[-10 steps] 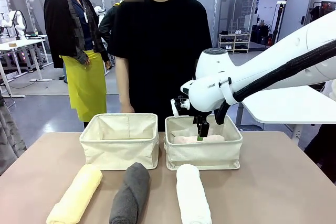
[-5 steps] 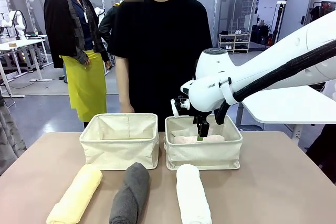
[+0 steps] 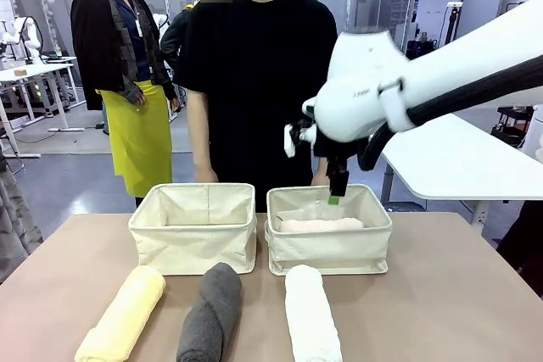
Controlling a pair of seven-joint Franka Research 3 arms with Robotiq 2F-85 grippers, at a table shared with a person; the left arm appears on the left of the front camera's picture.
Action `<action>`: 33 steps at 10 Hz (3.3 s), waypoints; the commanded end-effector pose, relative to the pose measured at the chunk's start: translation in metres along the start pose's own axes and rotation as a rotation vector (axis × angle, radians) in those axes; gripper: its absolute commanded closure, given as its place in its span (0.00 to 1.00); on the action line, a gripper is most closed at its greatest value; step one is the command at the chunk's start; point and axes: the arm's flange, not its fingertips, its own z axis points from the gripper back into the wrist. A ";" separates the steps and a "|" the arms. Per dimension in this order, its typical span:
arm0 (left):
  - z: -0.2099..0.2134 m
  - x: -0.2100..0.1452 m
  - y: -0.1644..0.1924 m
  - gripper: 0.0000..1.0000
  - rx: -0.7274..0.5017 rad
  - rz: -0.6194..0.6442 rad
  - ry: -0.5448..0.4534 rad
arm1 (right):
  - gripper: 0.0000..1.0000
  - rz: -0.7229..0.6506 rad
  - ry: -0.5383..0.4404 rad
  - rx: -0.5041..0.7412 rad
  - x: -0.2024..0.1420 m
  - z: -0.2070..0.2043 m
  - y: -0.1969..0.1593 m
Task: Divide the towels into two baskets.
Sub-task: Pick up one hotel-folded towel from the bottom of the table and place it in the Fabric basket indicated by the person.
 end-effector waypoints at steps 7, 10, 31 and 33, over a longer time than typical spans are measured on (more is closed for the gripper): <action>0.003 -0.001 -0.002 0.00 -0.015 -0.010 -0.005 | 0.00 -0.802 -0.638 0.235 -0.255 0.056 0.121; 0.003 -0.001 -0.002 0.00 -0.015 -0.010 -0.005 | 0.00 -0.865 -0.807 0.516 -0.372 0.057 0.117; 0.003 -0.001 -0.002 0.00 -0.015 -0.010 -0.005 | 0.00 -1.003 -1.021 0.671 -0.512 -0.003 0.184; 0.003 -0.001 -0.002 0.00 -0.015 -0.010 -0.005 | 0.00 -1.003 -1.021 0.671 -0.512 -0.003 0.184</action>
